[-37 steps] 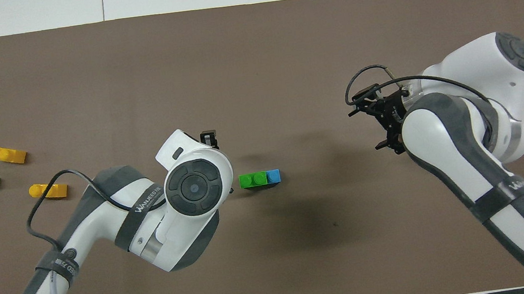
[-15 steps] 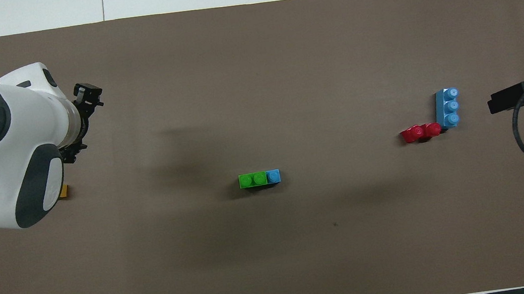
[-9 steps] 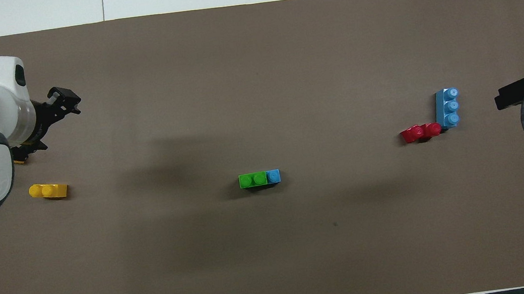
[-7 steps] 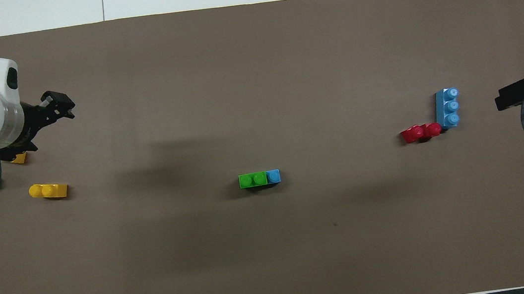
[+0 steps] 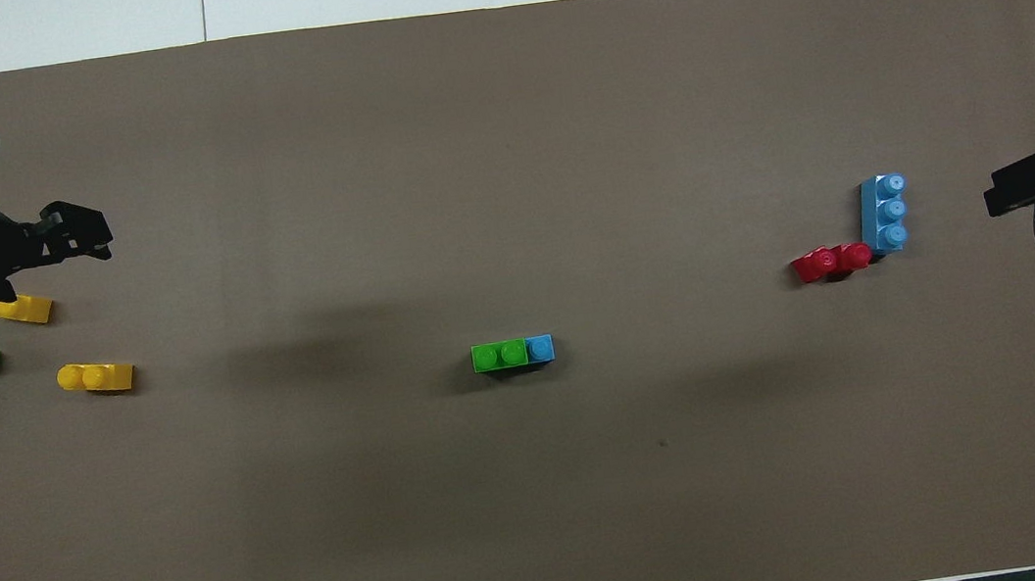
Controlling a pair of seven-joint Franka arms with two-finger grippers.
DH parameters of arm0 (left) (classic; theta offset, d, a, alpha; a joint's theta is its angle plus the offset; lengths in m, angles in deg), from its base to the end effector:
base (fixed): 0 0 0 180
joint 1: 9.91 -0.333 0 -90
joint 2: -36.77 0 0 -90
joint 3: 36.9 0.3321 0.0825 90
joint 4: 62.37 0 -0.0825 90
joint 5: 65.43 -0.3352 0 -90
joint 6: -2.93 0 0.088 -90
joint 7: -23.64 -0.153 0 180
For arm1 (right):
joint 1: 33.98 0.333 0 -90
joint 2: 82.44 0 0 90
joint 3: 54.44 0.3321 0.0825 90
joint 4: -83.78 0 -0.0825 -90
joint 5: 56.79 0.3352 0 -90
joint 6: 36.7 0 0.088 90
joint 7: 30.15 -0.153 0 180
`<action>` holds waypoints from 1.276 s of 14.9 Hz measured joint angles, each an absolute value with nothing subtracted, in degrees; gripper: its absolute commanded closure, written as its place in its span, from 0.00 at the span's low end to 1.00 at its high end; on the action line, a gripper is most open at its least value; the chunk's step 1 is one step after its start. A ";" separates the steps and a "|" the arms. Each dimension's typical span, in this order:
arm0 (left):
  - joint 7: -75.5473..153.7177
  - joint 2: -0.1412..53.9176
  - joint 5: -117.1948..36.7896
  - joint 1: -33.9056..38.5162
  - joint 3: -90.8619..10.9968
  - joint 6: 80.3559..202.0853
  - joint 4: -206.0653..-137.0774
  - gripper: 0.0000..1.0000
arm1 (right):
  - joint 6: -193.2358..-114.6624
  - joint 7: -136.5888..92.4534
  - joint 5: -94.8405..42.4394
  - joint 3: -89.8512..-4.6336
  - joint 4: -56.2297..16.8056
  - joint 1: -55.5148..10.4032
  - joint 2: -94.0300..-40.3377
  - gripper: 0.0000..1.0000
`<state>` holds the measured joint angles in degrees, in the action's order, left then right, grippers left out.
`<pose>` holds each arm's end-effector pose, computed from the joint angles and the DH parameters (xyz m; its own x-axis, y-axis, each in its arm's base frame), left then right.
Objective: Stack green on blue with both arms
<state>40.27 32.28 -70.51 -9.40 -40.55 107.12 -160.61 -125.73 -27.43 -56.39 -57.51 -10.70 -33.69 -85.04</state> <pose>0.5448 -0.0274 0.5140 0.9798 0.1941 0.0471 0.1971 -0.9778 -0.0709 0.4848 -0.0230 0.5827 0.9988 -0.0007 -0.0493 -0.0013 -0.9999 -0.0118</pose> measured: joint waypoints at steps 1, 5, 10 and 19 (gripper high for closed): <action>37.31 32.32 -70.47 -10.07 -40.54 106.05 -160.19 0.00 | -125.73 -27.43 -56.39 -57.51 -10.70 -33.69 -85.03 0.00; 29.30 32.47 -70.08 -11.59 -40.56 98.18 -155.29 0.00 | -125.72 -27.43 -56.45 -57.51 -10.70 -33.69 -85.03 0.00; 28.51 32.63 -66.32 -11.61 -40.63 88.71 -149.18 0.00 | -125.58 -27.49 -56.48 -57.52 -10.73 -34.16 -84.98 0.00; 28.24 32.63 -64.02 -11.62 -40.98 88.90 -148.70 0.00 | -125.58 -27.50 -56.48 -57.52 -10.73 -34.34 -84.98 0.00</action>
